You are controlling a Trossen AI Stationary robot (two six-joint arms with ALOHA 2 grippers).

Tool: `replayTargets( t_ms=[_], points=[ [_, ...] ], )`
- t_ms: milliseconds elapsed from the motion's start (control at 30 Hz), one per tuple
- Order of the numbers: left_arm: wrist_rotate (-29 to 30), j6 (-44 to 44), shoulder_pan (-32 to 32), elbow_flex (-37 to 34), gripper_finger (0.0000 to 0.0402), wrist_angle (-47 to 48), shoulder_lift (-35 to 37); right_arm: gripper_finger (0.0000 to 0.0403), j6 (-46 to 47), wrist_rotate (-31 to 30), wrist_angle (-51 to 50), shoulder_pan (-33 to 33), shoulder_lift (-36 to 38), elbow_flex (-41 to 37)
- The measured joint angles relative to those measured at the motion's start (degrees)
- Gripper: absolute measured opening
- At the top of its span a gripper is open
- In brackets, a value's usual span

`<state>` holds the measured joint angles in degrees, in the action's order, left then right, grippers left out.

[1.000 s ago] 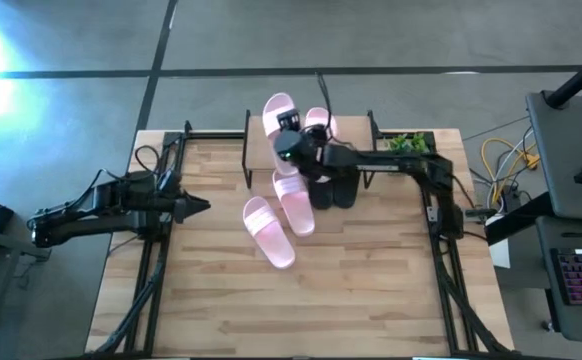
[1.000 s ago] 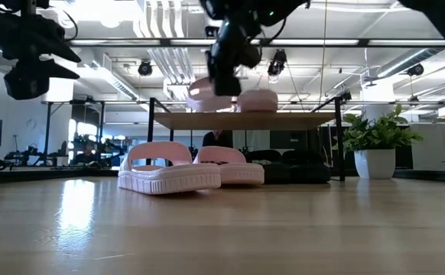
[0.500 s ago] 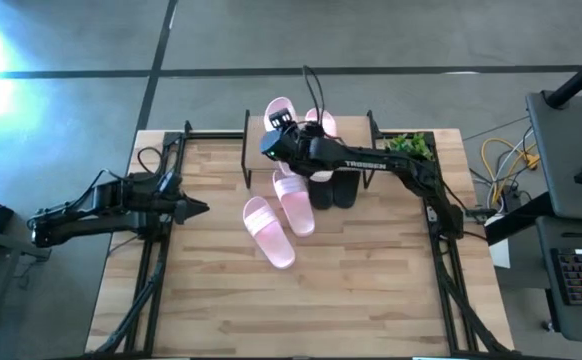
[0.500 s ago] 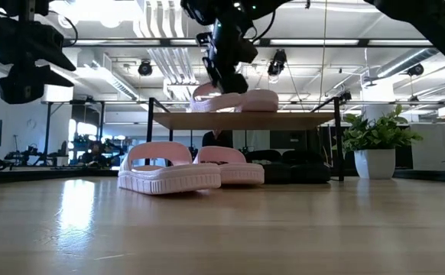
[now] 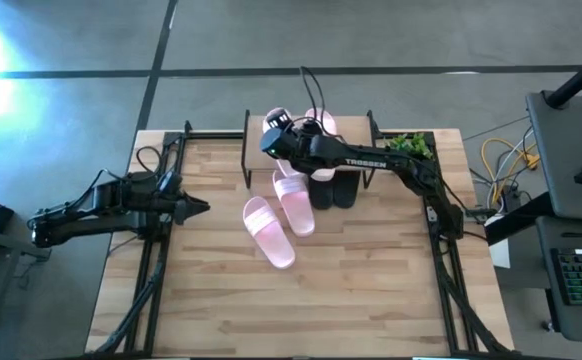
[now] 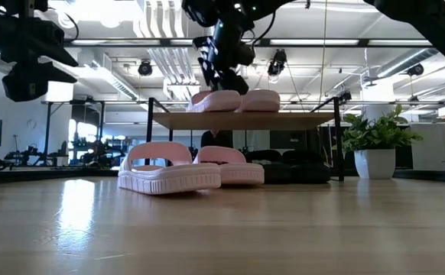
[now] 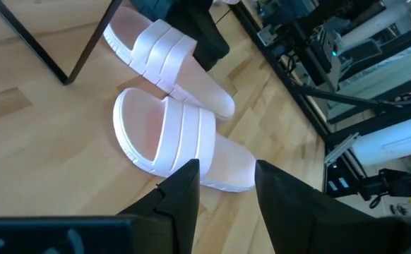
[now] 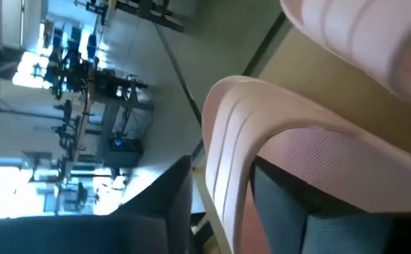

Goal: Pick and place slides into the shelf
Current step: Put the pink slipper on the shelf, then adjust the slippers on the shelf

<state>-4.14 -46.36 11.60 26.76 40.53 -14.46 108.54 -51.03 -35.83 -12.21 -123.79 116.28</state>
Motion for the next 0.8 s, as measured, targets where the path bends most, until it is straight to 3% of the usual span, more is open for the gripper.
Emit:
replayTargets(
  t_ms=[167,367,467,633,800],
  points=[
    [0.0,-1.2,0.0,0.0,0.0123,-1.0,0.0,0.0174,-12.6,0.0,0.0,0.3,0.3,2.9],
    [0.0,-1.3,0.0,0.0,0.0123,-9.6,-1.0,0.0187,-29.8,1.0,0.1,0.4,0.5,8.3],
    [0.3,-1.3,0.0,0.0,0.0123,-12.4,-2.8,0.0187,-28.2,3.0,-0.3,0.2,0.7,8.7],
    [0.1,-1.3,0.0,0.0,0.0123,-12.5,-7.2,0.0187,-17.7,7.0,-5.1,-0.2,0.0,6.4],
    [-1.5,-1.2,0.0,0.5,0.0123,-12.5,-10.5,0.0187,-10.1,7.5,-12.0,-0.1,0.0,4.4]
  ],
)
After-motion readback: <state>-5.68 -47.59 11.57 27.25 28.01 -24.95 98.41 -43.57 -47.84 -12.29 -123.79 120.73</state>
